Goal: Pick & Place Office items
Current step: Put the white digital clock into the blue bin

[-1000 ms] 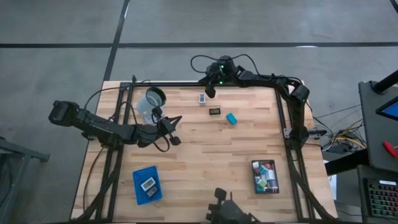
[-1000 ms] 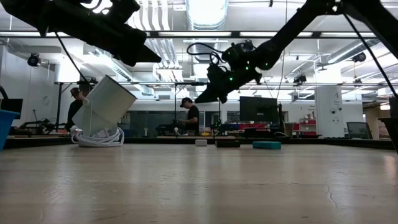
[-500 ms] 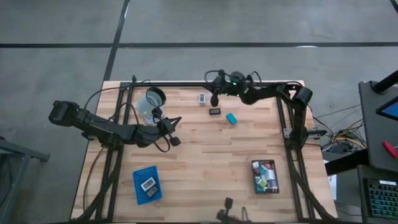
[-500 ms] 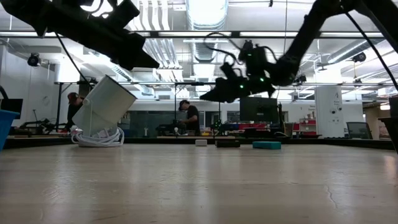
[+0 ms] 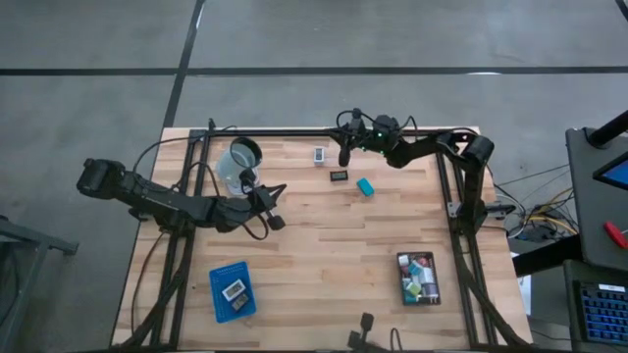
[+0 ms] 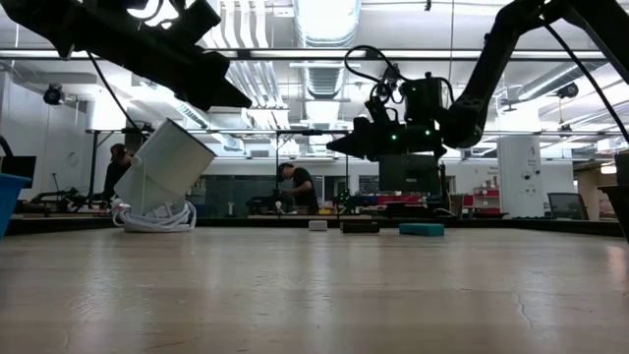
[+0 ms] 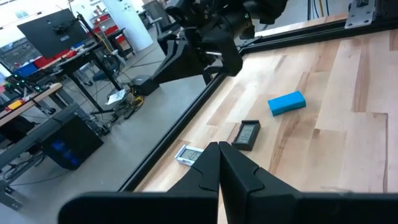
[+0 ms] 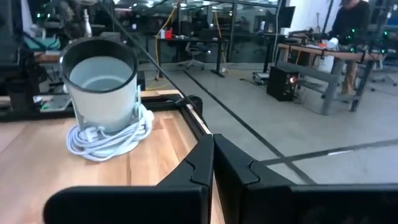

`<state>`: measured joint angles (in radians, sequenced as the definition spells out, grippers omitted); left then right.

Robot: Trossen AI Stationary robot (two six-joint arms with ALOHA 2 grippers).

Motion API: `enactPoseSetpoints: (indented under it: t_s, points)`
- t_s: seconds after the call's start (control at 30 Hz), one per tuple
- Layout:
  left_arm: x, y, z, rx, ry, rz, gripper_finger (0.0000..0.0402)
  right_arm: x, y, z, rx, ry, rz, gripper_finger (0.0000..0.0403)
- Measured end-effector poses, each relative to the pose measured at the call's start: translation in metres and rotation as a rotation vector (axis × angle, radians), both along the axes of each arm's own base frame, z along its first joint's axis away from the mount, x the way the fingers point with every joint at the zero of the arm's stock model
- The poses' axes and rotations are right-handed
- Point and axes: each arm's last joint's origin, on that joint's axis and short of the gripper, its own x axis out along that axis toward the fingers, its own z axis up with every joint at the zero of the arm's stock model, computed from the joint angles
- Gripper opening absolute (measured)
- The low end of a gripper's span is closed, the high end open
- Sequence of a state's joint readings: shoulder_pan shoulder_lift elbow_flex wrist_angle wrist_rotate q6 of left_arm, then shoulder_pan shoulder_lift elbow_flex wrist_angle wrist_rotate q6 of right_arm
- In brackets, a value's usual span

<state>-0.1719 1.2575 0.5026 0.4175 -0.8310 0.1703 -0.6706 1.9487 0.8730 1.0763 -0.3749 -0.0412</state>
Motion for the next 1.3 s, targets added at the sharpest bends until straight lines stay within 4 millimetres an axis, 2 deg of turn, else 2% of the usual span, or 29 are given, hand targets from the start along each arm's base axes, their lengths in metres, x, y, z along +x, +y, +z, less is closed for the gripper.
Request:
enactPoseSetpoints:
  t_s: [0.2,0.37,0.43,0.7,0.8,0.87,0.97,1.1,1.3]
  points:
    - [0.0,0.0,0.0,0.001,0.0,0.001,0.0005,0.008,0.002,0.004,-0.035,0.017,0.018,0.0008]
    - [0.0,0.0,0.0,0.007,0.004,0.0,0.0005,0.019,-0.004,0.023,-0.095,-0.026,0.02,0.0008]
    - [0.0,0.0,0.0,0.007,0.004,0.0,0.0005,0.025,-0.008,0.026,-0.072,0.016,0.022,0.0008]
    - [0.0,0.0,0.0,0.007,0.005,0.0,0.0005,0.033,-0.027,-0.001,0.138,0.564,-0.08,0.0008]
    - [0.0,0.0,0.0,0.01,0.008,-0.001,0.0005,0.042,-0.035,-0.005,0.179,0.603,-0.053,0.0008]
    - [0.0,0.0,0.0,0.015,0.011,-0.002,0.0005,0.053,-0.041,-0.005,0.197,0.556,0.01,0.0008]
    - [0.0,0.0,0.0,0.015,0.011,-0.002,0.0005,0.065,-0.048,-0.016,0.281,0.592,0.049,0.0008]
    - [0.0,0.0,0.0,0.015,0.012,-0.002,0.0005,0.072,-0.056,-0.022,0.345,0.712,-0.025,0.0008]
    - [-0.001,0.0,-0.002,0.008,0.027,0.001,0.0005,0.071,-0.058,-0.035,0.389,0.805,-0.055,0.0008]
